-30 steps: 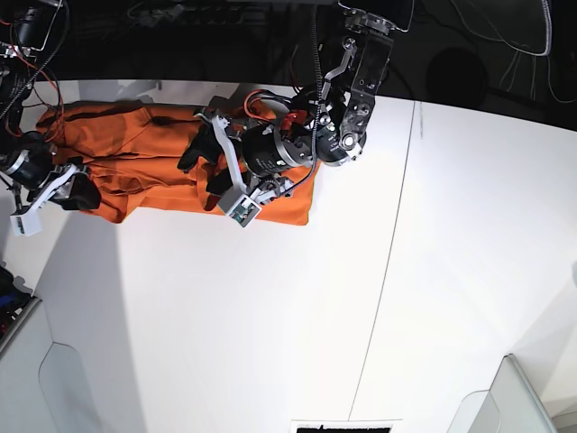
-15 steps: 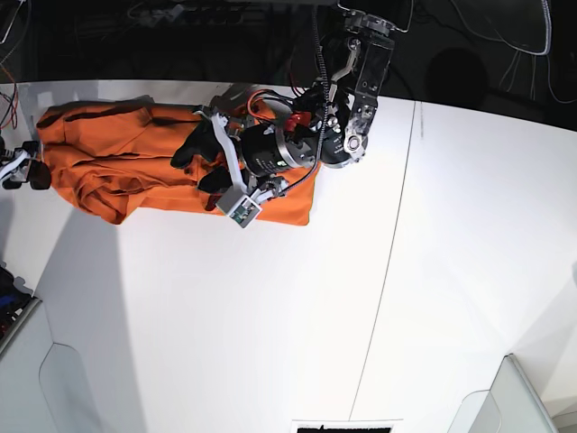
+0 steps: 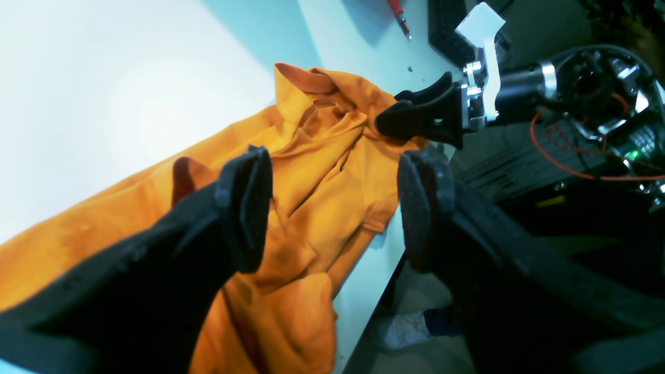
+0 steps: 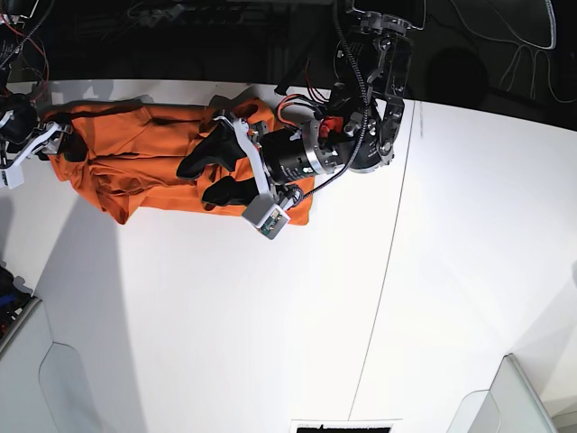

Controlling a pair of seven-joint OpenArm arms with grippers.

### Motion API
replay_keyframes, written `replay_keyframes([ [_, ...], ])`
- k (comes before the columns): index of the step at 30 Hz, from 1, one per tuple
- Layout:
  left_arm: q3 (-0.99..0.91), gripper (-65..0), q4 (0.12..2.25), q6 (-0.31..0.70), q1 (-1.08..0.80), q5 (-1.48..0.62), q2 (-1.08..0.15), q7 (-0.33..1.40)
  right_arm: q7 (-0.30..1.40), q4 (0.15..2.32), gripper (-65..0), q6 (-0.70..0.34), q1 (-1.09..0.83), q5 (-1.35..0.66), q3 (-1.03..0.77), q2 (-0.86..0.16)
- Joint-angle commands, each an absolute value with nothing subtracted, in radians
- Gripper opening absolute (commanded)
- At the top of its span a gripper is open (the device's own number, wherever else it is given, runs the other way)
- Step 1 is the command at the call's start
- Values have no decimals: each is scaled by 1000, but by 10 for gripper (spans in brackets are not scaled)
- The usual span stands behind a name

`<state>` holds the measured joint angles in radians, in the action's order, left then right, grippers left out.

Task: Layout the t-shirt on the table in an organized manner, then fold the t-shirt properly

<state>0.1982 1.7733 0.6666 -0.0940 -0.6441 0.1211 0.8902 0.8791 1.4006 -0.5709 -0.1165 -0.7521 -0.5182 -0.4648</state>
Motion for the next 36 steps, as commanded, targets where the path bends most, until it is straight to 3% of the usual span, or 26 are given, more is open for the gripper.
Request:
replay_keyframes([
  [1, 187, -250, 1794, 678, -83, -666, 129, 872, 867, 1415, -230, -581, -108, -767, -513, -479],
  [5, 113, -250, 1794, 678, -84, -662, 88, 873, 863, 1415, -239, -580, -108, -767, -465, -470],
  [6, 91, -250, 1794, 678, -84, -662, 67, 872, 863, 1415, -275, -580, -108, -767, -457, -467],
  [11, -51, -250, 1794, 678, -84, -666, -30, 871, 823, 1415, -650, -579, -108, -766, -452, -463],
  [17, -231, -250, 1791, 677, -102, -677, -122, 866, 807, 1418, -650, -580, -86, -741, -456, -466],
  [21, -255, -250, 1748, 678, -139, -675, -168, 858, 811, 1419, -650, -579, -57, -741, -461, -466],
  [30, -98, -250, 1617, 677, -177, -654, -166, 831, 844, 1487, -650, -580, 0, -786, -463, -455],
  [36, 30, -250, 1612, 647, -177, -648, -151, 796, 917, 1620, -650, -589, 8, -839, -463, -383],
])
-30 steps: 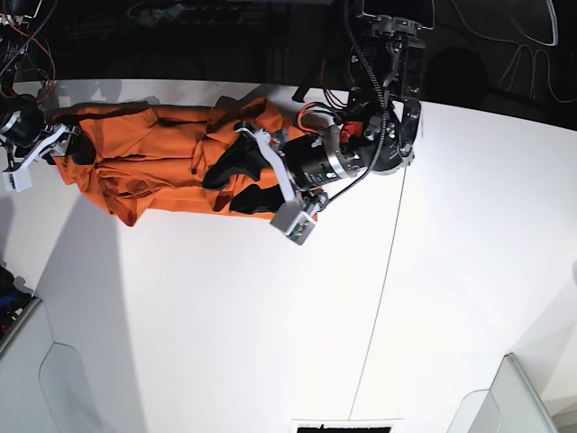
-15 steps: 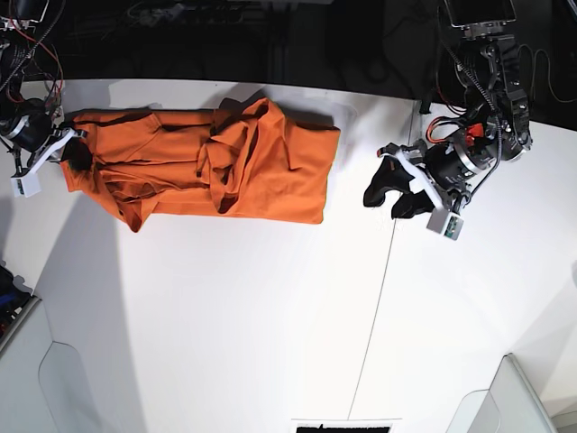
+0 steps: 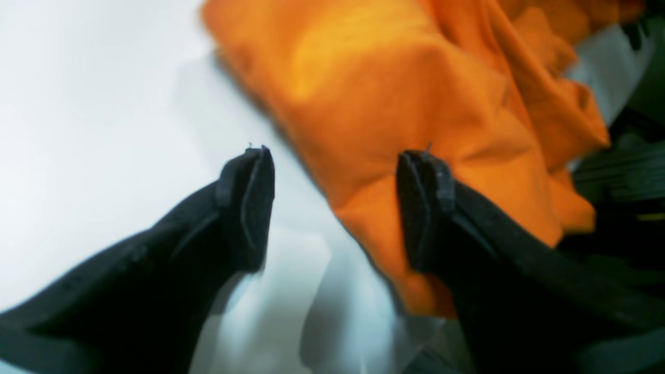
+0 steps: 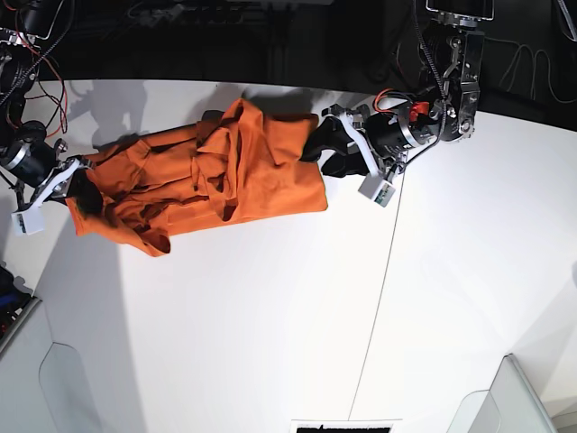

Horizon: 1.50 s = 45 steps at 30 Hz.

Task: Layout the t-shirt on the table in an organized manner, then fold the t-shirt properly

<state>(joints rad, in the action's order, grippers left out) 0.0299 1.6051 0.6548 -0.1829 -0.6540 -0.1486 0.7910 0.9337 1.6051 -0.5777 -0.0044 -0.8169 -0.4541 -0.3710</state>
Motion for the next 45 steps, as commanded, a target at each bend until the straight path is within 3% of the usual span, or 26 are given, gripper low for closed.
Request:
replay_keyframes([
  [1, 35, -250, 1612, 633, -177, -635, -142, 787, 929, 1643, -650, -591, 8, -855, -462, -363],
  [11, 35, -250, 1575, 617, -177, -540, -80, 755, 961, 1792, -650, -599, 8, -871, -251, -199],
  [21, 32, -250, 1551, 617, -176, -526, -81, 736, 936, 1797, -650, -598, -1, -727, 24, -143],
  [22, 32, -250, 1551, 617, -175, -526, -81, 735, 936, 1797, -585, -598, -1, -714, 52, -143],
  [24, 32, -250, 1551, 617, -172, -526, -81, 735, 928, 1797, -382, -598, -1, -706, 96, -143],
  [25, 32, -250, 1551, 617, -171, -526, -81, 736, 915, 1798, -321, -598, -1, -706, 109, -143],
  [26, 32, -250, 1551, 617, -171, -526, -81, 736, 907, 1799, -303, -598, 0, -706, 115, -143],
  [34, -15, -250, 1551, 617, -170, -529, -81, 741, 897, 1877, -305, -594, 42, -714, 78, -143],
  [42, -111, -250, 1556, 617, -170, -598, -111, 800, 850, 1874, -311, -570, 149, -653, -107, -144],
  [44, -158, -251, 1573, 617, -172, -637, -138, 813, 826, 1841, -388, -568, 161, -612, -139, -146],
  [45, -187, -251, 1585, 617, -172, -657, -151, 813, 804, 1824, -463, -568, 160, -600, -148, -150],
])
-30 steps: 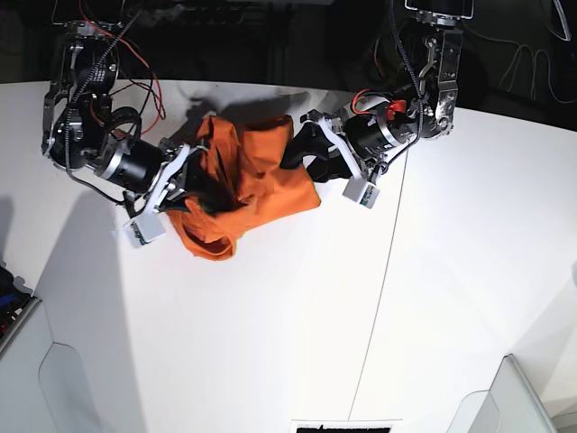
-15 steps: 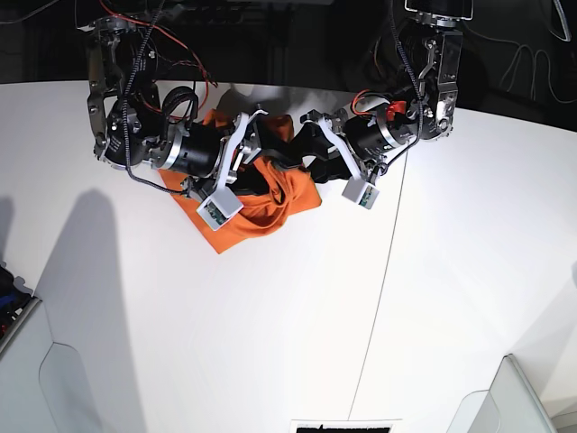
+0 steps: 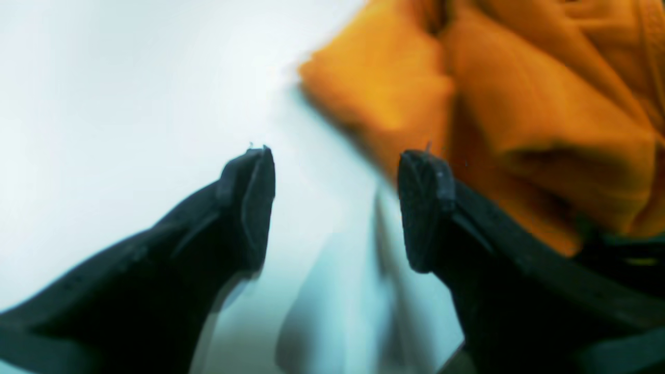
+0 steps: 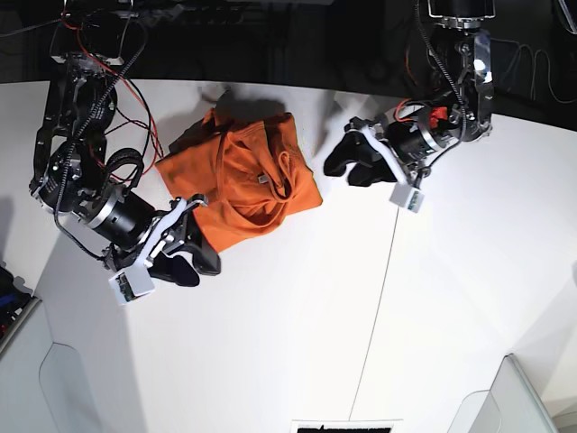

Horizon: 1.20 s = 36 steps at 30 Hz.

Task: Layout the t-shirt on the table in an organized manner, then fold the t-shirt properly
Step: 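Fold the bundle together with both grippers toward the middle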

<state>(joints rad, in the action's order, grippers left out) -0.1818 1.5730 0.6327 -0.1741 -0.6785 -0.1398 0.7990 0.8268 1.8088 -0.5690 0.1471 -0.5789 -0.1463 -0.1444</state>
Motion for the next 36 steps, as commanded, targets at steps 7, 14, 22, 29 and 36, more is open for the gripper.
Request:
replay_keyframes([
  [7, -337, -426, 1755, 691, -175, -852, -242, 879, 684, 1666, -650, -569, 194, -499, -151, -181],
  [14, -135, -515, 2011, 698, -199, -983, -268, 916, 683, 1435, -650, -570, 337, -497, -148, -196],
  [22, 212, -515, 2015, 698, -141, -746, -145, 838, 684, 1264, -650, -573, 388, -497, -85, -179],
  [29, 253, -515, 1811, 698, -139, -634, -73, 834, 688, 1265, -650, -573, 384, -496, 22, -180],
  [36, 221, -515, 1717, 698, -150, -626, -132, 826, 693, 1265, -650, -573, 373, -497, 42, -180],
])
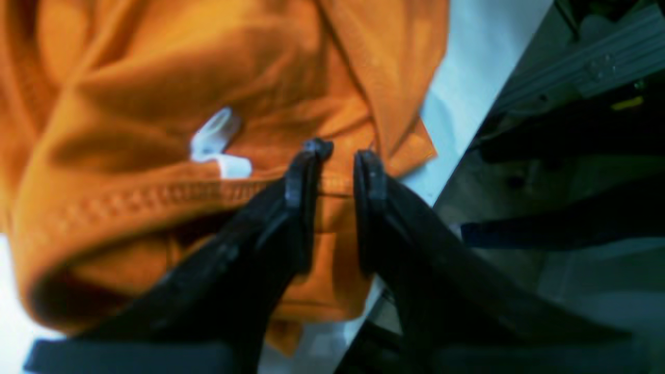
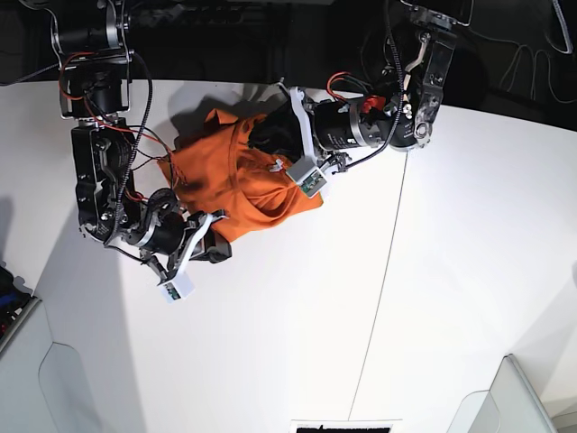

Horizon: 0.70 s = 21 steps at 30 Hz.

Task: Layout the t-shirt on the table in an organized manner, then fold the t-shirt properly
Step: 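Fold the bundle together with both grippers toward the middle, then release the folded shirt and lift both grippers away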

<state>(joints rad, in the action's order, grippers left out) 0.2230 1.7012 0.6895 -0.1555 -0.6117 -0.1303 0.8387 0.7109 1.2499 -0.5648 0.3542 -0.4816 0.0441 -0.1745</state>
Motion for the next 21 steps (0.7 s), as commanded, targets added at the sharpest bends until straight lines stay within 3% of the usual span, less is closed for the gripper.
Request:
replay_keyframes([
  [1, 221, -515, 1717, 698, -151, -617, -146, 819, 693, 1265, -650, -573, 366, -497, 42, -180],
  [10, 221, -515, 1689, 698, -94, -417, -220, 662, 738, 1284, -650, -584, 255, -587, 39, -197],
  [21, 281, -515, 1400, 698, 191, -360, -219, 579, 759, 1508, -650, -585, 56, -681, 22, -174],
])
